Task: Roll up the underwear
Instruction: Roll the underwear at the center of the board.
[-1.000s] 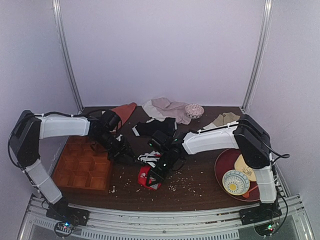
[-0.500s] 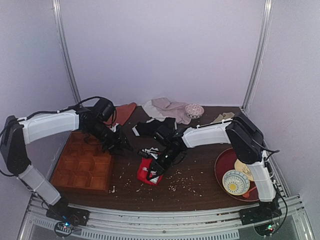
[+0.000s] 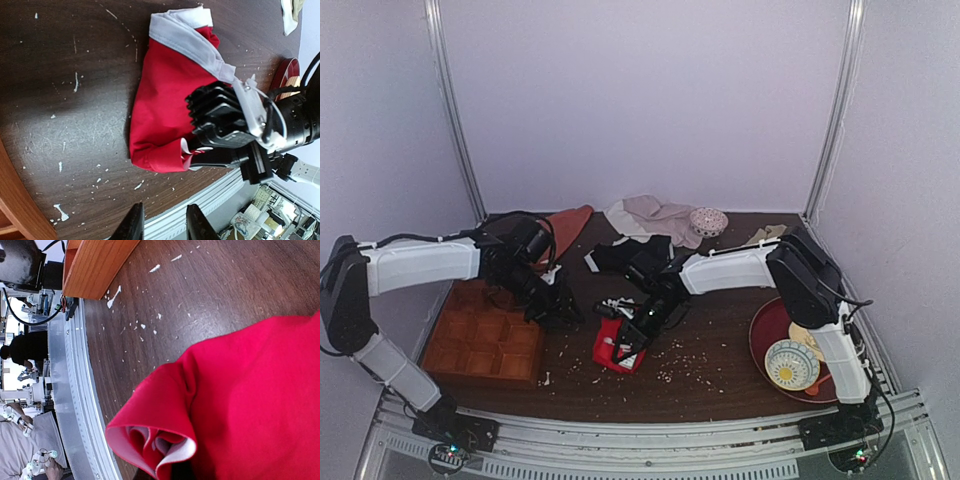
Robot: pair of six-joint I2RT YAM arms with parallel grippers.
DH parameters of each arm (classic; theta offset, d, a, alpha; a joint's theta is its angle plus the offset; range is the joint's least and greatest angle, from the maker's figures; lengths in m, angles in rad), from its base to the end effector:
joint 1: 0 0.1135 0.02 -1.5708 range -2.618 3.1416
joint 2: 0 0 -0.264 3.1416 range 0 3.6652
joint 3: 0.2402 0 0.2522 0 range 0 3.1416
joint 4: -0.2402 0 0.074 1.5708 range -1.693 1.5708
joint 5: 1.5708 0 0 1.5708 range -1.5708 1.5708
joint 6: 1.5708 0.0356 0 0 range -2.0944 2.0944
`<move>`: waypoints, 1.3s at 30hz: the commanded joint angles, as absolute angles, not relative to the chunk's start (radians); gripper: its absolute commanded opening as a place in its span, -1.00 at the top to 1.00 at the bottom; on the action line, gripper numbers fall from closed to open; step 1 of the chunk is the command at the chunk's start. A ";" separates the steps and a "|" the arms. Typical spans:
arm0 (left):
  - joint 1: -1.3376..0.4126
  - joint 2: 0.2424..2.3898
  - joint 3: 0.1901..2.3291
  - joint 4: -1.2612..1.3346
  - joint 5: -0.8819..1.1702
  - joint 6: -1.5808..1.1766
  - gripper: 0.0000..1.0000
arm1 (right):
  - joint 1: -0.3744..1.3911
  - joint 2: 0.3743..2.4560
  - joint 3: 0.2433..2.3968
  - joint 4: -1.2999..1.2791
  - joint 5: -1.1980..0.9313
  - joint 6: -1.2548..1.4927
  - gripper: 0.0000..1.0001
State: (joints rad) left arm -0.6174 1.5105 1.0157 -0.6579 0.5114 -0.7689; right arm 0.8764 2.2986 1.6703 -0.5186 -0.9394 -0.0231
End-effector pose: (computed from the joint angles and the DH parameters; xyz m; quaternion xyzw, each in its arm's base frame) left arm 0.2270 -0.1826 0.2175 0.0193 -0.9477 0.3186 0.0036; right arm 0.2775 0.3781 0.1286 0.4647 -0.7437 -0.4804 0.0123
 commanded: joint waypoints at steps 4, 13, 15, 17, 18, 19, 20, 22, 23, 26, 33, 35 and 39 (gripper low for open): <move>-0.639 1.473 0.960 -0.551 0.512 -0.710 0.40 | 0.882 2.323 1.690 -0.576 -0.957 -0.029 1.00; -0.656 1.504 0.892 -0.496 0.491 -0.764 0.46 | 0.901 2.276 1.655 -0.545 -0.873 -0.014 1.00; -0.658 1.522 0.895 -0.489 0.491 -0.779 0.49 | 0.911 2.260 1.651 -0.546 -0.858 -0.018 1.00; -0.660 1.546 0.904 -0.496 0.486 -0.790 0.54 | 0.915 2.249 1.647 -0.545 -0.855 -0.018 1.00; -0.661 1.554 0.907 -0.494 0.485 -0.796 0.57 | 0.918 2.242 1.644 -0.543 -0.850 -0.017 1.00; -0.662 1.564 0.909 -0.487 0.485 -0.798 0.57 | 0.920 2.236 1.640 -0.541 -0.848 -0.017 1.00; -0.665 1.570 0.911 -0.479 0.483 -0.803 0.57 | 0.922 2.231 1.635 -0.539 -0.845 -0.017 1.00; -0.665 1.585 0.915 -0.464 0.482 -0.810 0.57 | 0.928 2.219 1.630 -0.541 -0.841 -0.018 1.00; -0.666 1.592 0.918 -0.459 0.483 -0.813 0.58 | 0.932 2.215 1.627 -0.543 -0.839 -0.022 1.00; -0.666 1.615 0.928 -0.454 0.483 -0.816 0.61 | 0.938 2.208 1.616 -0.539 -0.836 -0.021 1.00; -0.666 1.596 0.918 -0.448 0.465 -0.819 0.64 | 0.940 2.253 1.638 -0.563 -0.870 -0.020 1.00; -0.666 1.575 0.912 -0.446 0.462 -0.816 0.65 | 0.940 2.278 1.653 -0.580 -0.885 -0.025 1.00; -0.667 1.528 0.890 -0.440 0.455 -0.798 0.70 | 0.939 2.316 1.691 -0.622 -0.894 -0.049 1.00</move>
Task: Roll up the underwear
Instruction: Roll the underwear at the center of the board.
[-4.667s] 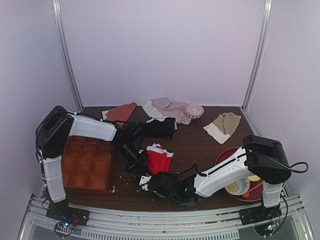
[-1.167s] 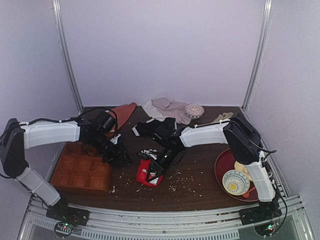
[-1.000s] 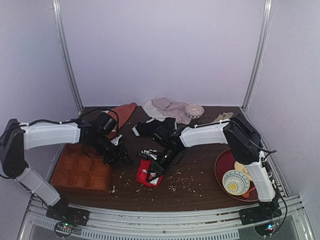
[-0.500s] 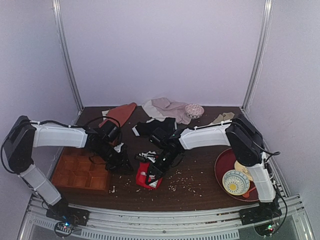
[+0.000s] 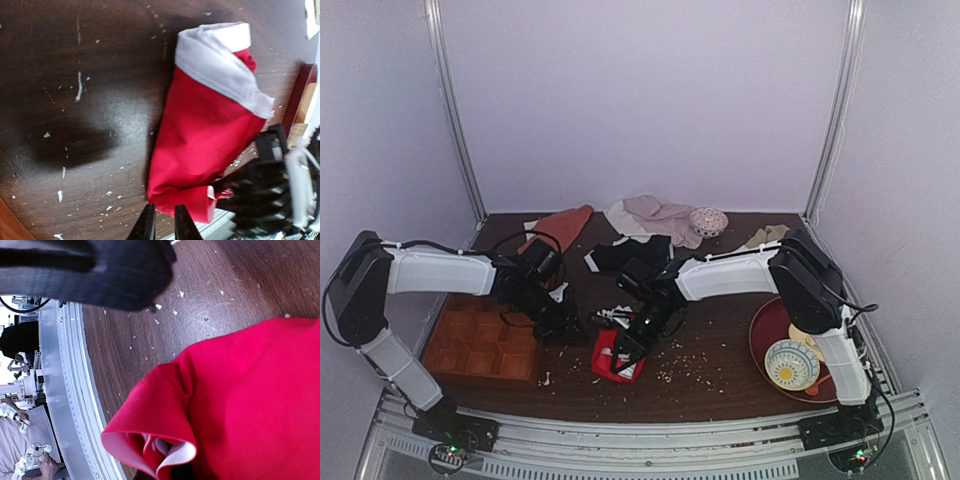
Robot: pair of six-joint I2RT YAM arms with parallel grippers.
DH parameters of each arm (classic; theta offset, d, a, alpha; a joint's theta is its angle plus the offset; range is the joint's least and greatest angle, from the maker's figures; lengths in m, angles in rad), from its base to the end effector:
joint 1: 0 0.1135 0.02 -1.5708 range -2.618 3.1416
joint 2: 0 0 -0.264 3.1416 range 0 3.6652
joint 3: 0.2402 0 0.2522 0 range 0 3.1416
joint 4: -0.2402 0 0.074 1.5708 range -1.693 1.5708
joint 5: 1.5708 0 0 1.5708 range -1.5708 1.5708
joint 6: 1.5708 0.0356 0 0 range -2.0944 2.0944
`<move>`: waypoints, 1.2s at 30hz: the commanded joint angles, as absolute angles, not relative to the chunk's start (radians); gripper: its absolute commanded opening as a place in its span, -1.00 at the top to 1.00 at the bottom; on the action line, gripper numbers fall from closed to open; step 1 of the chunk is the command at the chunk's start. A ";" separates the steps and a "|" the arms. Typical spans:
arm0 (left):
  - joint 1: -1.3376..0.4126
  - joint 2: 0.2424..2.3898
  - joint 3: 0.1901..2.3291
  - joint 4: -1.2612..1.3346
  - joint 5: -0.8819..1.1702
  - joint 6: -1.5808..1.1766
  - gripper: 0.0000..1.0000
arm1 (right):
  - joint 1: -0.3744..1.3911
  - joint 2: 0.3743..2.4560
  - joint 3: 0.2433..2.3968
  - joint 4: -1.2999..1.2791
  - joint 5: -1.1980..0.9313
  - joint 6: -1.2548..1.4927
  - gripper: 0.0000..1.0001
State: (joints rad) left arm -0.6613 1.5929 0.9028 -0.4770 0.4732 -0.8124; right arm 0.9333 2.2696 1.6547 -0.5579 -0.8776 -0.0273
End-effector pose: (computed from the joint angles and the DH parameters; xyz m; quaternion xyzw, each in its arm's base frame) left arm 0.2224 -0.1936 0.1706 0.0250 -0.9532 0.3010 0.0100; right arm 0.2530 0.3876 0.1341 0.4845 -0.7482 -0.4528 0.0214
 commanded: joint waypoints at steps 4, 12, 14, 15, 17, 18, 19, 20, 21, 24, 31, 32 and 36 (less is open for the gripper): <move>-0.688 1.480 0.860 -0.401 0.448 -0.770 0.53 | 0.932 2.328 1.702 -0.620 -0.896 -0.046 1.00; -0.738 1.397 0.758 -0.285 0.396 -0.771 0.09 | 0.923 2.342 1.710 -0.622 -0.926 -0.037 1.00; -0.742 1.371 0.734 -0.261 0.389 -0.768 0.07 | 0.921 2.349 1.716 -0.631 -0.934 -0.035 1.00; -0.744 1.362 0.724 -0.256 0.384 -0.764 0.06 | 0.919 2.352 1.720 -0.636 -0.942 -0.037 1.00; -0.753 1.344 0.702 -0.234 0.378 -0.751 0.07 | 0.915 2.361 1.724 -0.642 -0.956 -0.034 1.00; -0.759 1.336 0.690 -0.222 0.374 -0.746 0.08 | 0.913 2.364 1.726 -0.640 -0.962 -0.030 1.00; -0.765 1.330 0.674 -0.200 0.375 -0.739 0.08 | 0.911 2.369 1.730 -0.644 -0.967 -0.029 1.00; -0.772 1.325 0.658 -0.175 0.382 -0.731 0.08 | 0.912 2.374 1.736 -0.648 -0.970 -0.031 1.00; -0.780 1.323 0.646 -0.140 0.386 -0.720 0.08 | 0.911 2.376 1.738 -0.653 -0.971 -0.032 1.00; -0.802 1.325 0.615 -0.076 0.389 -0.662 0.00 | 0.911 2.380 1.747 -0.659 -0.976 -0.032 1.00; -0.813 1.341 0.568 0.018 0.390 -0.561 -0.06 | 0.911 2.386 1.755 -0.663 -0.972 -0.021 1.00; -0.813 1.349 0.566 0.027 0.387 -0.548 -0.07 | 0.912 2.385 1.755 -0.662 -0.971 -0.018 1.00; -0.813 1.397 0.570 0.071 0.386 -0.516 -0.05 | 0.911 2.389 1.756 -0.663 -0.968 -0.014 1.00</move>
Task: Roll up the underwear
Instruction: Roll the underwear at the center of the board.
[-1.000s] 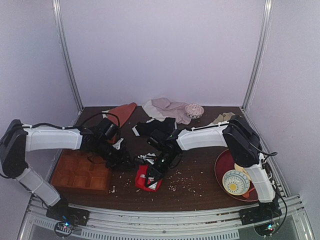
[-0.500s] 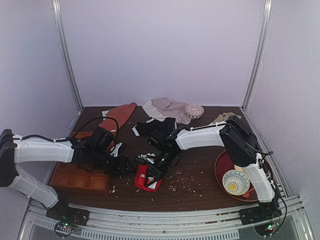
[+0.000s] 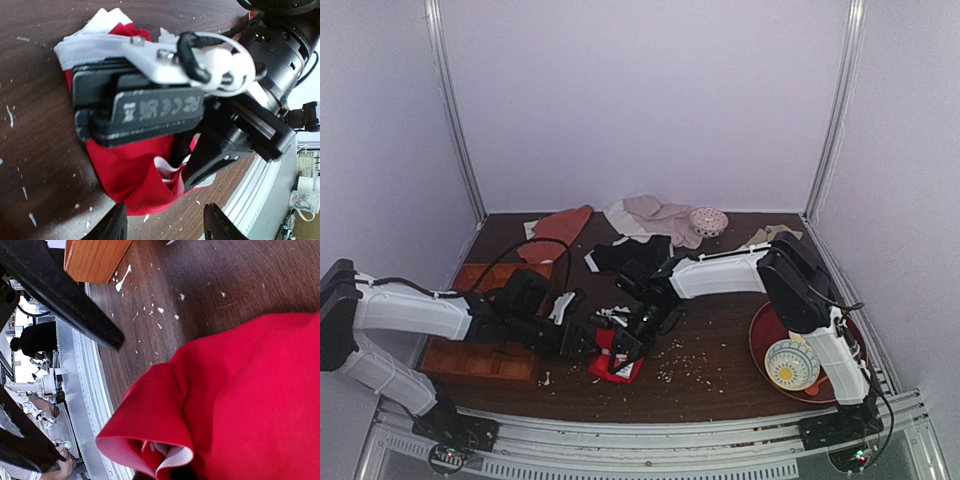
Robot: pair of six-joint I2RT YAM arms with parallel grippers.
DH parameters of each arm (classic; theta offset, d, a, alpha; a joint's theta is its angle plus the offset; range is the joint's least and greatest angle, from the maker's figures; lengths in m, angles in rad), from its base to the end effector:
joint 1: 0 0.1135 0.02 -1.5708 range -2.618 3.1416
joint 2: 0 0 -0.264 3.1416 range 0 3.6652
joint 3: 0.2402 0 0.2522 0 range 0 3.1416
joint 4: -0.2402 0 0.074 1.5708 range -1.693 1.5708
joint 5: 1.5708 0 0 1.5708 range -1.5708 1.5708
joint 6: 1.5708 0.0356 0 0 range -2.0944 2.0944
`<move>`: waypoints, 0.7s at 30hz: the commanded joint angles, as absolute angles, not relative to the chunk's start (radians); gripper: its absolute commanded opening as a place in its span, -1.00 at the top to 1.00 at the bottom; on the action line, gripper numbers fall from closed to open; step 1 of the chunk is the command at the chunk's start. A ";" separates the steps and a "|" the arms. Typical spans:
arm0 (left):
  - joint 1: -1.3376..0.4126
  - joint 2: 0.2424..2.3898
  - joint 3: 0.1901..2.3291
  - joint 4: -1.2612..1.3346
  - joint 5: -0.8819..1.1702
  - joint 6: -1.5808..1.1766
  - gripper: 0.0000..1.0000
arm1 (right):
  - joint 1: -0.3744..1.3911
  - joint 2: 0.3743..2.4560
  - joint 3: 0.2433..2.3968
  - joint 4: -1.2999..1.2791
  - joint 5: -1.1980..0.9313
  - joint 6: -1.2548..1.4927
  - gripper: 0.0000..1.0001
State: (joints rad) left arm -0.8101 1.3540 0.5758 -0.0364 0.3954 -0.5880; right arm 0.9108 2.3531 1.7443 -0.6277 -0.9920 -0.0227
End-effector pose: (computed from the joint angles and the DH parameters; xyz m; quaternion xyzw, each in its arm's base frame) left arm 0.1646 -0.1928 0.1644 0.1731 0.8976 -0.3726 0.1596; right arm 0.2659 0.3912 0.1216 0.4609 -0.7388 -0.4866 0.0695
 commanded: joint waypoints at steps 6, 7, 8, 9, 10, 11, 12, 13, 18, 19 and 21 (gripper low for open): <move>-0.814 1.471 0.558 0.162 0.425 -0.513 0.00 | 0.910 2.390 1.759 -0.673 -0.961 -0.014 1.00; -0.813 1.477 0.558 0.167 0.428 -0.511 0.00 | 0.910 2.390 1.759 -0.673 -0.960 -0.014 1.00; -0.813 1.483 0.555 0.172 0.431 -0.508 0.01 | 0.910 2.389 1.759 -0.675 -0.959 -0.014 1.00; -0.813 1.489 0.555 0.178 0.435 -0.508 0.02 | 0.909 2.390 1.761 -0.676 -0.959 -0.014 1.00; -0.813 1.494 0.555 0.183 0.435 -0.508 0.03 | 0.909 2.390 1.760 -0.676 -0.960 -0.015 1.00; -0.813 1.501 0.555 0.188 0.440 -0.507 0.06 | 0.909 2.391 1.760 -0.677 -0.961 -0.015 1.00; -0.814 1.508 0.556 0.192 0.443 -0.507 0.08 | 0.908 2.392 1.762 -0.678 -0.960 -0.015 1.00; -0.813 1.517 0.556 0.198 0.444 -0.509 0.10 | 0.907 2.393 1.764 -0.678 -0.958 -0.014 1.00; -0.813 1.533 0.542 0.222 0.450 -0.528 0.36 | 0.905 2.398 1.772 -0.683 -0.959 -0.014 1.00; -0.813 1.532 0.539 0.223 0.448 -0.529 0.46 | 0.905 2.399 1.773 -0.683 -0.959 -0.014 1.00; -0.813 1.527 0.536 0.216 0.445 -0.530 0.53 | 0.902 2.402 1.776 -0.683 -0.961 -0.014 1.00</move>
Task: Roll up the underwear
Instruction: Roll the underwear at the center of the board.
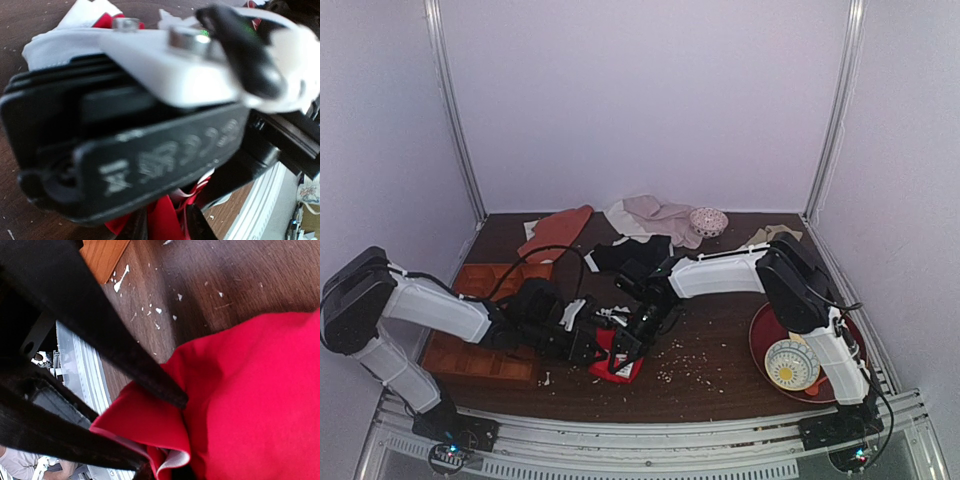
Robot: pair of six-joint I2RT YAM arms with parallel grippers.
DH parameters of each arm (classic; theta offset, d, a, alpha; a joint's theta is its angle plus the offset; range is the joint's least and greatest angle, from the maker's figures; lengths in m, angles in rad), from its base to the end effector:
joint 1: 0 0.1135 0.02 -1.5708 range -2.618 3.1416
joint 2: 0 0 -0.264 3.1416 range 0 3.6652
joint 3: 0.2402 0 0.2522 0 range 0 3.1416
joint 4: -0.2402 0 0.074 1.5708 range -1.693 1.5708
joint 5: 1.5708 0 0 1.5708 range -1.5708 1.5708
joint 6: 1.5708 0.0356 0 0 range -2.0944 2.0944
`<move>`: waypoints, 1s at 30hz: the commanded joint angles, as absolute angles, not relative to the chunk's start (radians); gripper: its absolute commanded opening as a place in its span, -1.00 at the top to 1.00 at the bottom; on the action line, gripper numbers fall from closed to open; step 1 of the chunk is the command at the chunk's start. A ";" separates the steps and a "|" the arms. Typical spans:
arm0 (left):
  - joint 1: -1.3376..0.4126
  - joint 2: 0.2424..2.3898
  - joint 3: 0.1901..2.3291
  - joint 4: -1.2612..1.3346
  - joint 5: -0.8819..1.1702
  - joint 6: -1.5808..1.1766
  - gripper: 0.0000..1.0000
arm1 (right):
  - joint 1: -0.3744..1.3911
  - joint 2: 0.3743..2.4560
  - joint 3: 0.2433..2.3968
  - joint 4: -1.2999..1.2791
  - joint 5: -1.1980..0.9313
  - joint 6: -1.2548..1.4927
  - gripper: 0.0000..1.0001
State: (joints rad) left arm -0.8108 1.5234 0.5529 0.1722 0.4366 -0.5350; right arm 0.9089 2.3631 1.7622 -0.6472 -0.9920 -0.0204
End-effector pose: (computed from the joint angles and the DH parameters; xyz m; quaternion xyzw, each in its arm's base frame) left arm 0.1748 -0.2057 0.1329 0.2051 0.8845 -0.3861 0.1626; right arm 0.2676 0.3919 0.1212 0.4573 -0.7418 -0.4849 0.0743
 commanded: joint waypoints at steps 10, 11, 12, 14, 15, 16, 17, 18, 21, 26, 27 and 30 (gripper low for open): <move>-0.813 1.517 0.502 0.241 0.466 -0.546 0.31 | 0.898 2.406 1.782 -0.687 -0.962 -0.014 1.00; -0.813 1.514 0.498 0.243 0.467 -0.548 0.30 | 0.897 2.406 1.782 -0.687 -0.962 -0.014 1.00; -0.813 1.512 0.495 0.248 0.472 -0.549 0.28 | 0.899 2.405 1.782 -0.688 -0.962 -0.014 1.00; -0.813 1.505 0.487 0.260 0.480 -0.550 0.27 | 0.896 2.407 1.782 -0.690 -0.961 -0.014 1.00; -0.813 1.502 0.484 0.262 0.483 -0.550 0.27 | 0.896 2.407 1.782 -0.690 -0.962 -0.014 1.00; -0.813 1.503 0.483 0.260 0.483 -0.549 0.26 | 0.897 2.407 1.782 -0.691 -0.962 -0.014 1.00; -0.813 1.504 0.483 0.259 0.482 -0.547 0.26 | 0.896 2.407 1.782 -0.691 -0.963 -0.014 1.00; -0.813 1.508 0.484 0.258 0.480 -0.545 0.27 | 0.897 2.407 1.784 -0.690 -0.962 -0.014 1.00; -0.813 1.524 0.491 0.271 0.479 -0.548 0.30 | 0.896 2.408 1.786 -0.692 -0.963 -0.012 1.00; -0.813 1.547 0.506 0.292 0.478 -0.555 0.34 | 0.897 2.408 1.786 -0.692 -0.963 -0.011 1.00; -0.813 1.550 0.509 0.292 0.479 -0.556 0.34 | 0.896 2.408 1.786 -0.692 -0.963 -0.012 1.00; -0.813 1.562 0.517 0.302 0.487 -0.560 0.38 | 0.896 2.409 1.786 -0.692 -0.963 -0.012 1.00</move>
